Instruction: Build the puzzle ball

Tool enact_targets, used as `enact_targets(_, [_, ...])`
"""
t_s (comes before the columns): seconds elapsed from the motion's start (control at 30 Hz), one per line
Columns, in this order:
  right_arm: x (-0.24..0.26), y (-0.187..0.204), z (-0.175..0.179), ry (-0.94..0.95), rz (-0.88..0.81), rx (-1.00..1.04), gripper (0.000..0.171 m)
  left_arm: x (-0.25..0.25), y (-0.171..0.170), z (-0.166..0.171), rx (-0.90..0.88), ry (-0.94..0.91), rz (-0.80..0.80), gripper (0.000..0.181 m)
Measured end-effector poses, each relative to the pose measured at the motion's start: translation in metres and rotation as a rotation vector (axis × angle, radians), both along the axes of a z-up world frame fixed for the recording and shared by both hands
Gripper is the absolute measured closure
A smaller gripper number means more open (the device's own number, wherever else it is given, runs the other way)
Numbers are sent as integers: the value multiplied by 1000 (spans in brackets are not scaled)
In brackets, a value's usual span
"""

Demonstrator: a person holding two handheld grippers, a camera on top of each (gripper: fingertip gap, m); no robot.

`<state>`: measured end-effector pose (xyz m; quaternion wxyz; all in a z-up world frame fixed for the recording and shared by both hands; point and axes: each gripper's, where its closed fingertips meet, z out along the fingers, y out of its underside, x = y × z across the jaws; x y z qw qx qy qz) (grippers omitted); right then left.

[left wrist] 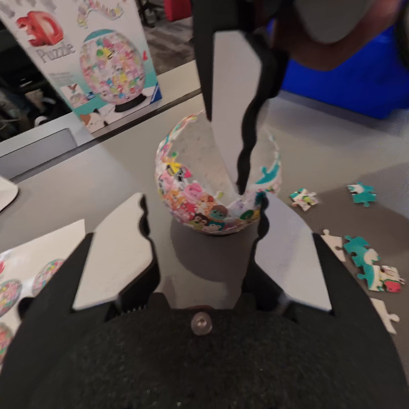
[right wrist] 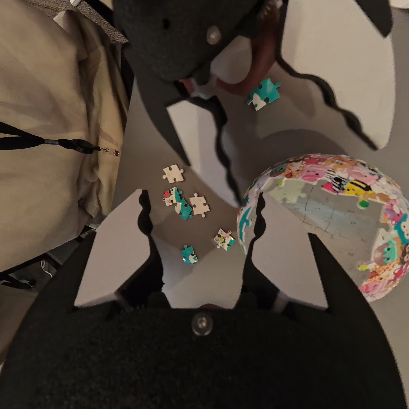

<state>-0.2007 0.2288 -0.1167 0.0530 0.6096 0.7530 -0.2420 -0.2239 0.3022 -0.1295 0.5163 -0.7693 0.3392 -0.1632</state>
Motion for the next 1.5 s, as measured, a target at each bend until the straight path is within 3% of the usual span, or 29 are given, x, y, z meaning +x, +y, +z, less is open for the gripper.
enact_targets(0.13, [0,-1,-1,-1,2,-2,81,2,-4,8,15,-41,-26,91])
enact_targets(0.27, [4,9,5,32,-28,57,79,-14,-4,3,2,-24,-5,85])
enact_targets(0.4, [17,22,41,279,-171,163,83,-35,-8,-4,-117,-123,-69,83])
enact_targets(0.47, [38,37,46,380,-318,259,84,-32,-12,-11,-200,-124,-161,78])
enact_targets(0.57, [69,52,18,452,-533,317,71,-19,-13,-20,-282,-123,-267,73])
enact_targets(0.7, [66,55,-42,486,-768,176,67,-2,-13,-32,-341,-131,-325,72])
enact_targets(0.83, [44,68,-53,577,-866,145,55,6,-17,-42,-349,-98,-321,72])
enact_targets(1.0, [28,70,-59,598,-874,117,39,11,-22,-46,-334,-60,-300,68])
enact_targets(1.13, [31,82,-62,598,-864,160,49,15,-29,-47,-336,-54,-304,69])
enact_targets(1.3, [33,88,-61,634,-760,129,48,17,-41,-51,-331,-23,-321,76])
enact_targets(1.5, [41,84,-64,617,-664,91,51,6,-13,-50,-341,-47,-248,70])
